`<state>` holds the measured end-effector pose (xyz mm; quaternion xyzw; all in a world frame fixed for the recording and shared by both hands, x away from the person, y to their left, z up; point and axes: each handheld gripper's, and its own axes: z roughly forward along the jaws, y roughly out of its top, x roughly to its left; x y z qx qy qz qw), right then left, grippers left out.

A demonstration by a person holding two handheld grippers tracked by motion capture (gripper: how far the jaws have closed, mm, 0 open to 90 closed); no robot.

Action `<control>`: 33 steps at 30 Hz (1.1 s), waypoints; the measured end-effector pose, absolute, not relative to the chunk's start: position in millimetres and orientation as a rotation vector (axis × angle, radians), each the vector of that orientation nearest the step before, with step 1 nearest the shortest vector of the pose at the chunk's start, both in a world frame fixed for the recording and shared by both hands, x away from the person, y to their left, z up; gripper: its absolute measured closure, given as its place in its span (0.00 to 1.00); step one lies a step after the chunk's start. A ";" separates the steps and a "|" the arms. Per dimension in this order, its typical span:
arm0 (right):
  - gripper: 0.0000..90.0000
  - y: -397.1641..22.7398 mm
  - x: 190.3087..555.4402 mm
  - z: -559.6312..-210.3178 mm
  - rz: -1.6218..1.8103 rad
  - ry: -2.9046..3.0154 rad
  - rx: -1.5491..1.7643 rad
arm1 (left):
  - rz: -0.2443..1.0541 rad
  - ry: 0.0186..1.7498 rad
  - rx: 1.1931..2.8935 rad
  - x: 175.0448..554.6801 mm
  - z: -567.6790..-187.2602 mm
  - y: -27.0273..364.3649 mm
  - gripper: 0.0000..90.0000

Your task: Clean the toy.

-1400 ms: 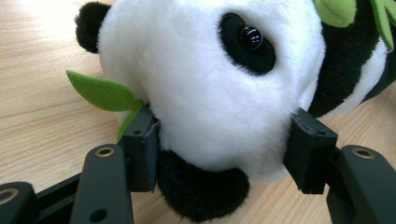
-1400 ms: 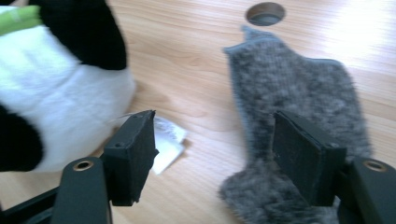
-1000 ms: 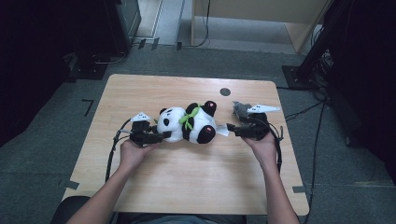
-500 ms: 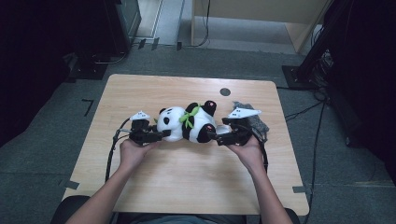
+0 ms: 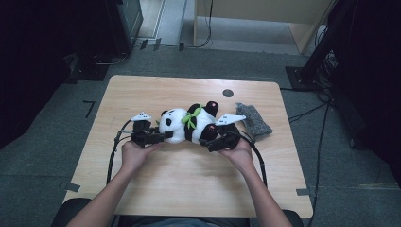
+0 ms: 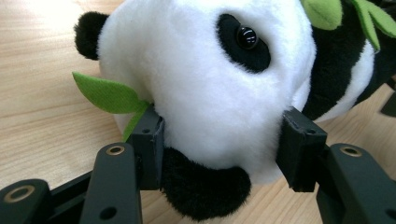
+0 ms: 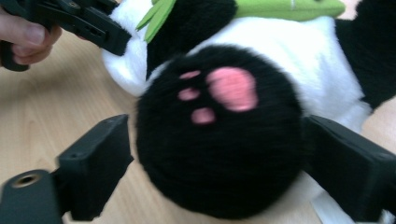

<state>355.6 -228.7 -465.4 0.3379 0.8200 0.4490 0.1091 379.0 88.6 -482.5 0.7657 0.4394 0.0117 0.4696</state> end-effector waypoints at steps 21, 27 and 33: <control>0.61 -236.3 350.3 -421.7 1.275 2.298 1.127 | 0.117 0.848 1.866 374.5 -456.0 100.4 0.26; 0.63 -254.9 350.5 -414.2 1.285 2.269 1.206 | 0.124 0.751 1.916 372.2 -456.7 105.9 0.27; 0.63 -271.4 346.6 -398.6 1.404 2.234 1.270 | 0.183 0.640 1.964 364.9 -456.0 105.9 0.28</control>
